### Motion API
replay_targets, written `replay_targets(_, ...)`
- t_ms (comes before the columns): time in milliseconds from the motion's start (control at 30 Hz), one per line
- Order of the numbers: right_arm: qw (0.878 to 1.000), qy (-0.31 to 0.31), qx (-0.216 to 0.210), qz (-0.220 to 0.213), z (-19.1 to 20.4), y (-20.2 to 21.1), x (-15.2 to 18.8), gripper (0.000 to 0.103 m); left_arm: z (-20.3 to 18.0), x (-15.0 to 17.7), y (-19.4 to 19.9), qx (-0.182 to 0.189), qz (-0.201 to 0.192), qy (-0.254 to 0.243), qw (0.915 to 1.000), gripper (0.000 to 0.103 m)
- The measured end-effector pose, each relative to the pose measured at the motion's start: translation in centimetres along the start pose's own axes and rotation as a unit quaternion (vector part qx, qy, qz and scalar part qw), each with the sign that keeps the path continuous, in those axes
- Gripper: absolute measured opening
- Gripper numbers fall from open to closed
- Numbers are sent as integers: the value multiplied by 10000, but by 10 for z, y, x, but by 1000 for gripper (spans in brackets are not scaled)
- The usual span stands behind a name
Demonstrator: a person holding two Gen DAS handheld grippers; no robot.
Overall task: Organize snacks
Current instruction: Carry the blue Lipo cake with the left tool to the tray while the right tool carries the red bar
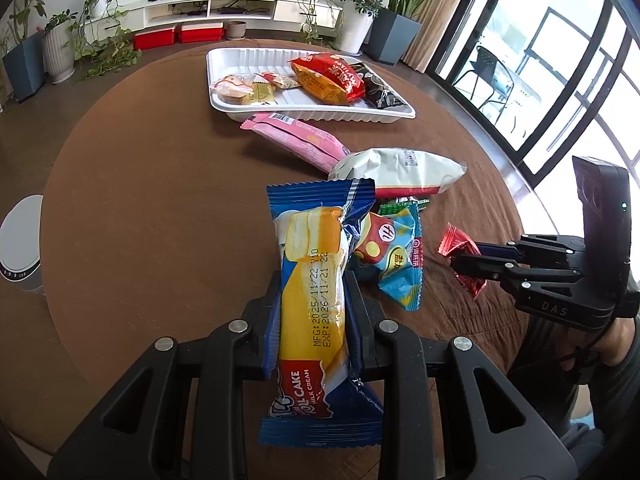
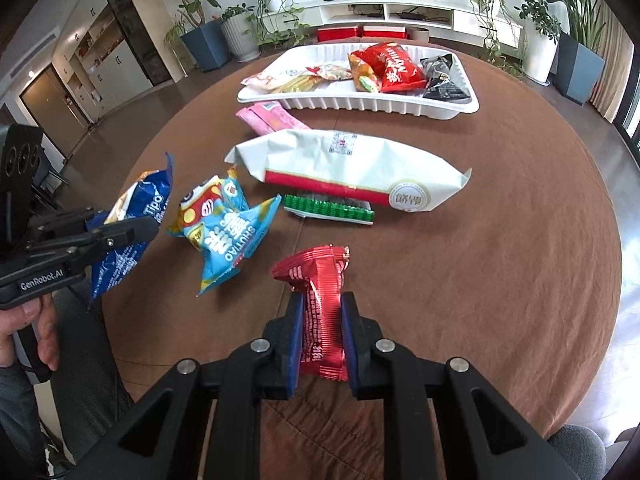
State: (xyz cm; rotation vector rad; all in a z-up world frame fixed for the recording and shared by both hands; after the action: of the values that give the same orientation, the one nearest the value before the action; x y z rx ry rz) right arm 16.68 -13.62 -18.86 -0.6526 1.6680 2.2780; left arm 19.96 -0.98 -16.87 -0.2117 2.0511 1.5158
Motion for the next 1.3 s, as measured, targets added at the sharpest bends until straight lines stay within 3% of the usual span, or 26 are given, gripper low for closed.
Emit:
replay_targets(400, 9972, -593, -236, -391, -34, 30, -13, 20, -5, -14, 14, 131, -231, 5, 9996, 25)
replay_targets(700, 9899, -1084, -103, -908, -87, 63, -47, 20, 8, -62, 31, 54, -553, -14, 9985, 25)
replay_targets(1000, 9817, -1095, -182, -1547, -107, 94, -126, 20, 20, -142, 32, -51, -795, -159, 9967, 25)
replay_targets(1133, 9801, -830, -450, -1749, -88, 92, -177, 20, 24, -181, 20, -147, -785, -255, 9965, 25)
replay_targets(1300, 9836, -438, -596, -1645, -61, 62, -228, 20, 34, -226, -16, -385, -620, -367, 9967, 25)
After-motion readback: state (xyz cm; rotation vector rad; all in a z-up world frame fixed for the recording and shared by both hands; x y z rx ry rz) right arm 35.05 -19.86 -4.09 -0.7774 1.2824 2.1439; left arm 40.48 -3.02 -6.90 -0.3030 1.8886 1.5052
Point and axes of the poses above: each gripper's, at about its wrist camera, not at the fingertips, and y roughly against the way its jaws point, z to its left, x to its underside, the point moved 7 cm from there along -y, roughly the way its jaws point, and after that the axes turned 3 degrees about -x, right-handed, at the moved point
